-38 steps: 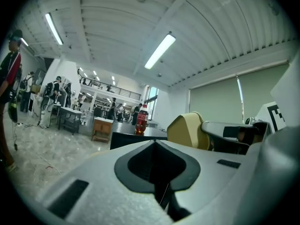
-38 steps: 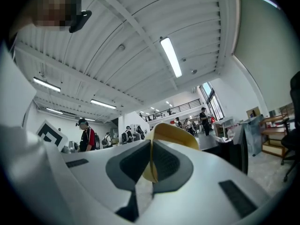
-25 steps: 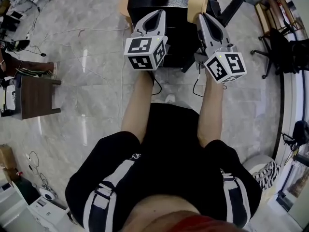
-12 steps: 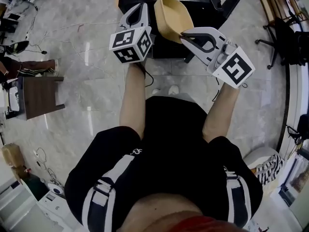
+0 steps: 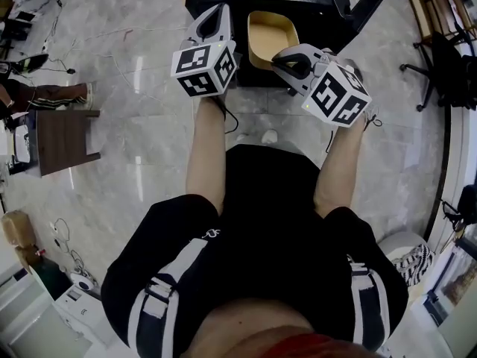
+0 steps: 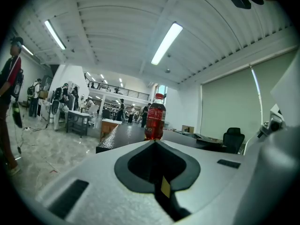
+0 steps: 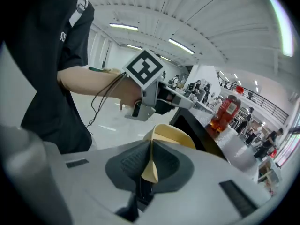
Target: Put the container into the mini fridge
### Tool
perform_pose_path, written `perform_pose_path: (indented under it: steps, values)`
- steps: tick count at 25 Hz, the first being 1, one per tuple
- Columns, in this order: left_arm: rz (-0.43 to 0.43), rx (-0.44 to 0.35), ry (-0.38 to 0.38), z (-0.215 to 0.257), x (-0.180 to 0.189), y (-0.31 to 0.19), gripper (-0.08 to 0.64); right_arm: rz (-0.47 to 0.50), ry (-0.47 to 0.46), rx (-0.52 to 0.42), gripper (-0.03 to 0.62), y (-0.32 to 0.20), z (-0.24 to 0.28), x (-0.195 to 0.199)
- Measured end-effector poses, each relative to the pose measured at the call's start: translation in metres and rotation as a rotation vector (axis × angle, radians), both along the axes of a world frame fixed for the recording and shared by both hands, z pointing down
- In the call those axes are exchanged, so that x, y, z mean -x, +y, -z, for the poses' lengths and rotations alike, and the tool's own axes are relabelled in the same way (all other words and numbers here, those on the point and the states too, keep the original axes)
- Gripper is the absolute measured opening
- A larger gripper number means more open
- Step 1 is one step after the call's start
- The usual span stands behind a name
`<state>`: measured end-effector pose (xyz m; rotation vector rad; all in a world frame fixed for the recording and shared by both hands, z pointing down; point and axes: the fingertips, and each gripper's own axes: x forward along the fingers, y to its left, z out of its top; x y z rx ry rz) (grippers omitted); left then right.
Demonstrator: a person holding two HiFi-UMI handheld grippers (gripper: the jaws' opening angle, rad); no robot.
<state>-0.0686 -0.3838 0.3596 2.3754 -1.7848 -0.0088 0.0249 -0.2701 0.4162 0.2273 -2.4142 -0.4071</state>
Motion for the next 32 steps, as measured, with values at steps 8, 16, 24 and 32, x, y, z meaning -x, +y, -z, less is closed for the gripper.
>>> perform_pose_path:
  steps: [8,16,24,32]
  values:
    - [0.069,0.001,0.010,-0.003,0.033,-0.008,0.008,-0.027,0.127,-0.041,0.020,-0.060,-0.051,0.010]
    - [0.109,-0.016,0.013,0.003,0.052,-0.011,0.008,-0.010,0.130,-0.027,0.020,-0.096,-0.077,0.027]
    - [0.103,-0.009,0.018,0.001,0.048,-0.012,0.008,-0.067,0.199,-0.120,0.021,-0.135,-0.110,0.024]
    - [0.097,-0.012,0.018,-0.001,0.040,-0.010,0.008,-0.126,0.176,-0.146,0.147,-0.137,-0.107,0.020]
